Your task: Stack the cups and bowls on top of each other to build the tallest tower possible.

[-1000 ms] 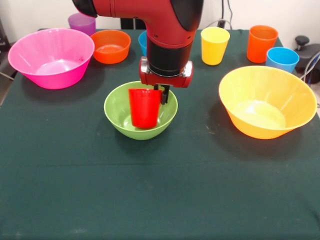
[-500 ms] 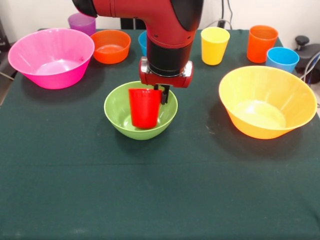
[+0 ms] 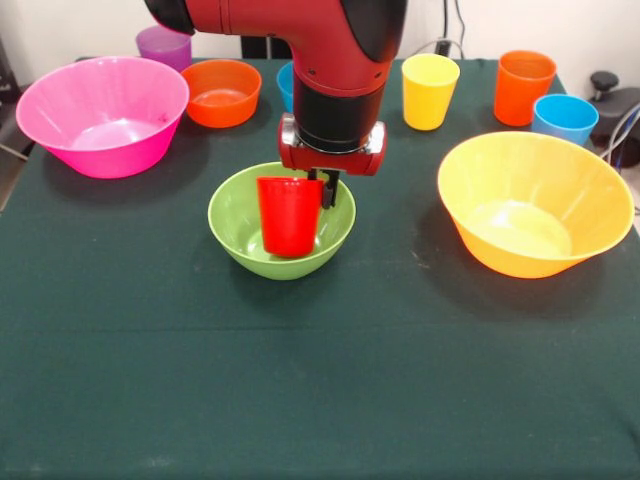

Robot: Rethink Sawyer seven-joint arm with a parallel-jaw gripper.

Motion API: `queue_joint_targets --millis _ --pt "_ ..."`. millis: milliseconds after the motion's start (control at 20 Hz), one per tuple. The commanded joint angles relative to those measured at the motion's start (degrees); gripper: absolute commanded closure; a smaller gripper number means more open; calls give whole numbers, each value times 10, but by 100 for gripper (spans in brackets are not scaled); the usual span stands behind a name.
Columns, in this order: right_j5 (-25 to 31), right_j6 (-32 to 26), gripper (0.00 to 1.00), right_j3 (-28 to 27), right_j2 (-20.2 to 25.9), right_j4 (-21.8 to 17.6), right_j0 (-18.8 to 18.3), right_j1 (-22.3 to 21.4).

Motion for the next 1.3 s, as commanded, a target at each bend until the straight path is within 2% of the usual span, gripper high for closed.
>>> queue_joint_targets --millis 50,1300 --pt "-37 -10 100 5 5 -44 9 38" --pt "-8 -23 100 -6 10 -36 6 36"
